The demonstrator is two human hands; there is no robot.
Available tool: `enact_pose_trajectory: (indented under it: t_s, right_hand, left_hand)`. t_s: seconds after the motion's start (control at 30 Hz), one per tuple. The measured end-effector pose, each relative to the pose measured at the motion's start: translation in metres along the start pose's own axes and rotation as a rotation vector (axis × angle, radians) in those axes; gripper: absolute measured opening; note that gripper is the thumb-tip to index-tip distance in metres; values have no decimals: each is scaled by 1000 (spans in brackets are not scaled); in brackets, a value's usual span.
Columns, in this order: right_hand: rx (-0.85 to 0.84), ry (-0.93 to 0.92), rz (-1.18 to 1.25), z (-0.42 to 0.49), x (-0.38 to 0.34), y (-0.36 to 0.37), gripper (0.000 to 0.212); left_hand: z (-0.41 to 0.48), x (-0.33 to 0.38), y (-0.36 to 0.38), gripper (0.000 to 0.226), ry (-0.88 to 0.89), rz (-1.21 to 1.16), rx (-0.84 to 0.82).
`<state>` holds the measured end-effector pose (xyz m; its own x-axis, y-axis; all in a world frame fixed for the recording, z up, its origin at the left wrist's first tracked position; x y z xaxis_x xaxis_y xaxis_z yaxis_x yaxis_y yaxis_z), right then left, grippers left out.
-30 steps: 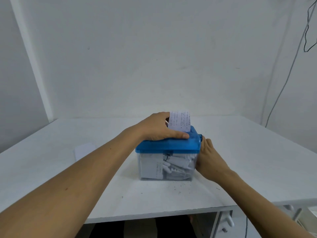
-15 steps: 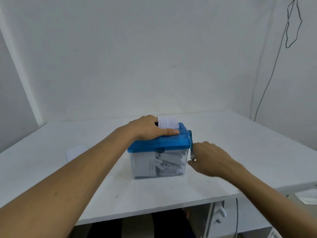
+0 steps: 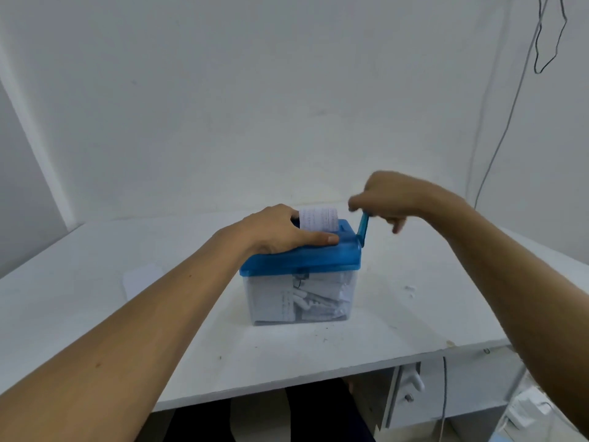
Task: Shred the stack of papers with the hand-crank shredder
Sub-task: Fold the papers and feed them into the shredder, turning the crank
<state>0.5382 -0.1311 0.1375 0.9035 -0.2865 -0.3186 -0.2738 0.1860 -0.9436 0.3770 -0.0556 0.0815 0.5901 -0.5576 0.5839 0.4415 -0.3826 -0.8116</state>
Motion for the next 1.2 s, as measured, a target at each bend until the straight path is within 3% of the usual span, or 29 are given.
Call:
enact_pose_trajectory:
  t_s: [0.13,0.23,0.3,0.47,0.67,0.77,0.87,1.0,1.13,1.2]
  right_hand:
    - [186,-21,-7,34,2,4,26]
    - [364,-47,50,44,6,11,38]
    - [392,-35,177,48,13,25,49]
    - [302,112,439,31,39,80,60]
    - [56,226,393,-2,52,119,26]
    - [-60,139,273,-24,43,119,20]
    - [-51,90,338,-45,39,106,26]
    - [1,88,417,-71,32,77,52]
    - [125,-14,234,-73,16,31,59]
    - [235,-22,108,-62,13,13,52]
  left_hand:
    - [2,-1,1,88,-1,33,33]
    - [1,0,2,92,14,106,35]
    - [-2,3,3,89,26,186,44]
    - [-7,5,4,91,36,233,59]
    - [-6,6,2,93,29,202,88]
    - [-6,6,1,94,26,205,93]
    - [-7,6,2,96,26,215,87]
    - [-6,6,2,90,15,207,73]
    - [-5,8,4,88,33,220,58]
    - [-6,9,3,90,38,221,60]
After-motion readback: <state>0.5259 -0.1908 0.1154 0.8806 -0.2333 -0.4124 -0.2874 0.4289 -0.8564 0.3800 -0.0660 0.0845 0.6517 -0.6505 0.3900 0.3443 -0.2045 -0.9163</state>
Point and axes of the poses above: each hand's wrist, its own z-axis towards the middle knuckle, its own y-axis out of the palm, x = y × z, the point moved 9 cm from there along z, towards the middle knuckle, and after that the axes turned 4 degrees about -z, right-handed, at the moved point
